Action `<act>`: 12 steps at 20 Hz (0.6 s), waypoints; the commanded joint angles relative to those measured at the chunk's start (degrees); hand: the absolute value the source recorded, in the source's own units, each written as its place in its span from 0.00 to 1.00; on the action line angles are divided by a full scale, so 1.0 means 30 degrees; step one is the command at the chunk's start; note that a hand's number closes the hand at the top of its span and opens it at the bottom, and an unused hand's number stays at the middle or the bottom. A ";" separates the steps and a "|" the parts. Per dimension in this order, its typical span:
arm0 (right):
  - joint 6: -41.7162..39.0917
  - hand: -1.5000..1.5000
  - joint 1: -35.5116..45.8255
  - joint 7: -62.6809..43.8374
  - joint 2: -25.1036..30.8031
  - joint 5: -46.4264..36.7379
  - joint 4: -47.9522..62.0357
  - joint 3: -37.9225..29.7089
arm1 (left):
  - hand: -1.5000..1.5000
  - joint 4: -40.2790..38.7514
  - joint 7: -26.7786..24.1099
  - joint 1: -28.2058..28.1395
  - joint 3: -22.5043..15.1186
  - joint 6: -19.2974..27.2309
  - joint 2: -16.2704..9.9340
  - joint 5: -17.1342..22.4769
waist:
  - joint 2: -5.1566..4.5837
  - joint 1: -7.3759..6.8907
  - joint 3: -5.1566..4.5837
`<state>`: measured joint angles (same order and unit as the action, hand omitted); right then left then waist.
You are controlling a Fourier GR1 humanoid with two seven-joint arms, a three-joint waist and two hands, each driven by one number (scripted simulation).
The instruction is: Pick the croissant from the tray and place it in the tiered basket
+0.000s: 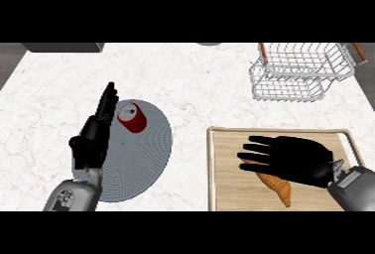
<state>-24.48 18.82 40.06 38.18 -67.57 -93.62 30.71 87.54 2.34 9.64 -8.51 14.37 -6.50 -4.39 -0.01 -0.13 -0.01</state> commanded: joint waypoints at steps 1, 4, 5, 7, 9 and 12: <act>-0.1704 0.00 0.0582 0.1248 -0.0658 0.0130 0.0407 -0.0529 | 0.50 0.0777 -0.0352 -0.1070 -0.0003 -0.0313 -0.0081 -0.0156 | 0.0012 -0.0058 -0.0001; -0.1431 0.00 0.0575 0.1335 -0.1008 -0.0441 0.1060 -0.0535 | 0.50 -0.0742 -0.0778 -0.0098 -0.0038 -0.0142 0.0626 -0.0501 | -0.0008 -0.0002 -0.0003; -0.0397 0.00 -0.0586 0.1626 -0.0453 -0.0883 0.0465 -0.0334 | 0.50 -0.0968 -0.0891 0.0100 0.0110 0.0246 0.0939 -0.0644 | 0.0002 0.0060 -0.0001; 0.0793 0.00 -0.1112 0.1944 -0.0541 -0.1195 0.1578 -0.0591 | 0.50 0.0379 -0.0406 -0.0679 0.0474 -0.0629 0.0171 -0.0153 | 0.0008 0.0002 0.0003; -0.0037 0.00 -0.0534 0.2277 -0.0512 -0.0906 0.1869 -0.0663 | 0.50 0.0674 0.1003 -0.0056 0.0752 -0.0866 -0.0070 0.0018 | 0.0001 -0.0017 0.0004; -0.0034 0.00 -0.1417 0.2368 -0.0444 -0.0846 0.0979 -0.1070 | 0.50 0.0670 -0.0475 -0.1112 0.0261 -0.0571 0.0477 -0.0561 | 0.0020 0.0027 0.0001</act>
<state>-22.40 16.01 42.75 35.82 -70.28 -90.28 29.60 87.72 1.23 8.33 -7.17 12.87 -5.42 -5.22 0.00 -0.07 0.00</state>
